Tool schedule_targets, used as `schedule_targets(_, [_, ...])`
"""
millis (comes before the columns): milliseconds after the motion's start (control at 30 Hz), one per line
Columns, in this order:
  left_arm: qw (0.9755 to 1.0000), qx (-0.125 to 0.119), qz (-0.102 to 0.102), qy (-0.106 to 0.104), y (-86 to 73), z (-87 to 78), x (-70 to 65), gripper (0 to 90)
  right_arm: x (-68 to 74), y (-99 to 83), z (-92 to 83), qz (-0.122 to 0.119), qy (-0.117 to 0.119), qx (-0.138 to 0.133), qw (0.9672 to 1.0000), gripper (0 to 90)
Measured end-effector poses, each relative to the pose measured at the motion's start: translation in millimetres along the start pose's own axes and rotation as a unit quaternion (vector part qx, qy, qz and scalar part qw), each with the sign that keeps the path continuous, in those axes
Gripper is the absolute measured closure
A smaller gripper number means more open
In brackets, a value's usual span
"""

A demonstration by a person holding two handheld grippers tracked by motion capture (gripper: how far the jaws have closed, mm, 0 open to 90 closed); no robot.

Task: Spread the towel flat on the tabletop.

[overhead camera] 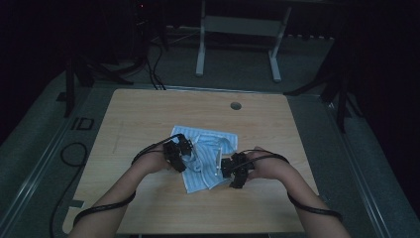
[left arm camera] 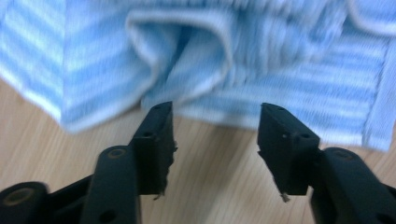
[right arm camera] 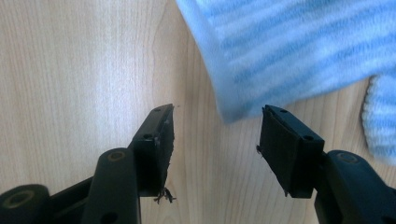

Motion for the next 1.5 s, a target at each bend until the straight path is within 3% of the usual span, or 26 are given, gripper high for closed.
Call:
schedule_targets(133, [1.0000, 0.002, 0.003, 0.000, 10.8, 4.3, 3.0, 50.5, -0.9, 7.6, 4.1, -0.005, -0.007, 0.001, 1.0000, 46.4])
schedule_targets(267, [0.9998, -0.014, -0.009, -0.013, 21.0, 8.8, 5.3, 57.3, -0.8, 12.5, 9.1, -0.012, -0.014, 0.000, 0.9998, 52.9])
schedule_targets(433, [0.9998, -0.016, -0.010, 0.002, 28.2, 13.5, 8.0, 73.6, -4.7, 10.3, 17.2, 0.001, -0.025, 0.025, 0.9994, 73.7])
schedule_targets(567, [0.9996, -0.021, -0.016, 0.013, 29.6, 9.9, 10.1, 87.8, -5.8, 9.2, 17.1, 0.003, -0.030, 0.019, 0.9994, 86.8])
schedule_targets(867, [0.9989, -0.009, -0.019, 0.042, 18.9, 4.6, 19.1, 88.4, -3.7, -1.0, 5.2, 0.022, -0.049, -0.010, 0.9985, 87.3])
schedule_targets(1067, [0.9977, -0.003, -0.032, 0.060, 7.0, 3.2, 27.5, 88.4, 3.1, -19.1, 3.8, 0.041, -0.041, -0.013, 0.9982, 87.3])
schedule_targets(1133, [0.9977, 0.000, -0.033, 0.059, 2.5, 4.1, 28.9, 88.4, 5.3, -23.5, 1.0, 0.059, -0.037, -0.027, 0.9972, 87.2])
schedule_targets(1367, [0.9964, 0.014, -0.053, 0.065, -13.1, 7.4, 35.2, 88.5, 19.1, -43.2, -5.8, 0.072, -0.050, -0.035, 0.9955, 87.3])
schedule_targets(1500, [0.9958, 0.004, -0.071, 0.058, -23.4, 7.6, 37.0, 88.6, 27.4, -60.8, -4.4, 0.097, -0.043, -0.037, 0.9937, 87.7])
Point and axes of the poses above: each handheld gripper's, and its own axes: z roughly forward along the jaws, y roughly out of its top, x roughly to its left, the point moved 9 cm from there along z, roughly forward along the jaws, and after that the axes turned 2 degrees about -y, right-handed, at the moved point
